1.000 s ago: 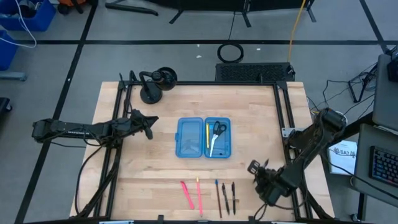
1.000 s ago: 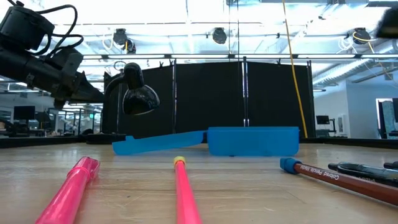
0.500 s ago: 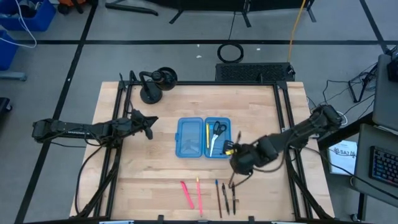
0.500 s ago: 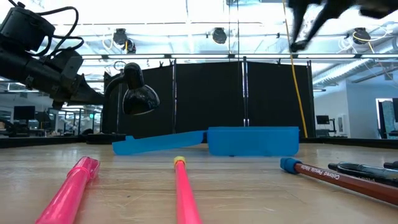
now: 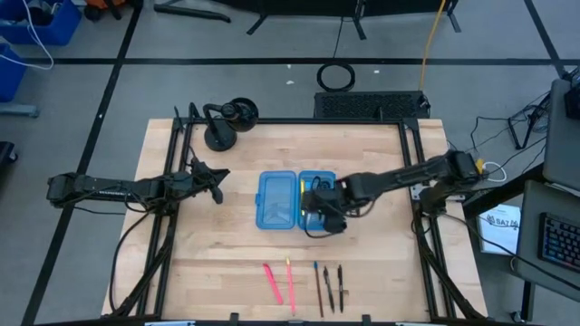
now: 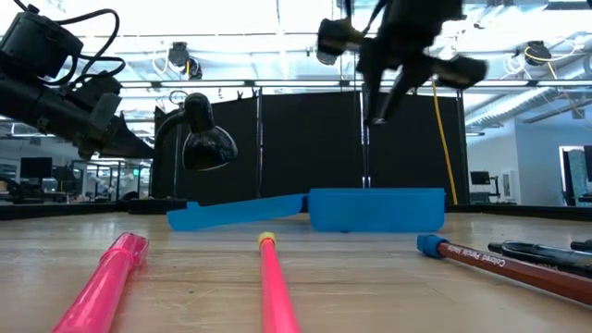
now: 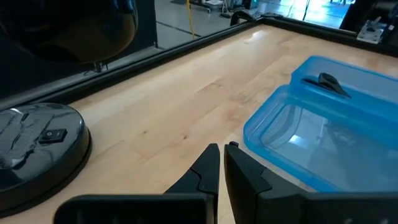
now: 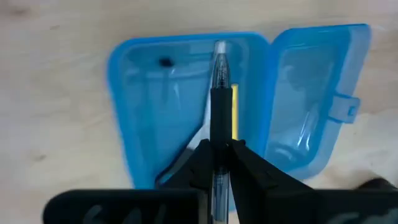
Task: Pick & place school supplies into a supply box
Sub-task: Put the right black pen into the blue supply box, then put the pink pen into the blue supply box
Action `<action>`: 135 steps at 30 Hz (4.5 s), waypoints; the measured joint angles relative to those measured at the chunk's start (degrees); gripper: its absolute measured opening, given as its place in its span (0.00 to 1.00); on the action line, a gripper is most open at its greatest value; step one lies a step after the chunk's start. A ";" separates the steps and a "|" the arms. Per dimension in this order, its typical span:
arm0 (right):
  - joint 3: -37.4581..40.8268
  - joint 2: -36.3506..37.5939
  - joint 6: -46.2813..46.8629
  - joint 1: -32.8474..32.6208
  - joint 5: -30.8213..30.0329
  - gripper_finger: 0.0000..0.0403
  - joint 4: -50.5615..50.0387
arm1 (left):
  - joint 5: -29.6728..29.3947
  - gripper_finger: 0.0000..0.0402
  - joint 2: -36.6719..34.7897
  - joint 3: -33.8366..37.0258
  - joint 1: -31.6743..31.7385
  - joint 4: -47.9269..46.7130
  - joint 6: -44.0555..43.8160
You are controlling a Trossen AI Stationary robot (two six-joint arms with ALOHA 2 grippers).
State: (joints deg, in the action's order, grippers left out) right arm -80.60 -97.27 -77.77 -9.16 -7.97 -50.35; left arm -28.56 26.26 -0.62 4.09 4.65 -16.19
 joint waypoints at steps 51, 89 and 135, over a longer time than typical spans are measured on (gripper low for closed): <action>7.10 -12.98 -8.66 11.78 12.48 0.21 19.28 | 0.17 0.06 0.37 0.00 0.00 -0.03 1.27; 56.75 59.17 71.11 -14.14 -16.26 0.00 57.58 | 2.45 0.06 0.74 0.04 -0.01 4.30 2.61; 75.09 68.82 69.50 -6.29 -9.88 0.00 63.69 | -3.47 0.06 87.04 -86.18 -41.13 -39.39 -81.79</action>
State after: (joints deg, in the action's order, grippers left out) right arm -5.51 -28.45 -8.27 -15.44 -17.86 13.34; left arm -32.02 113.31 -86.80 -37.04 -34.74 -97.97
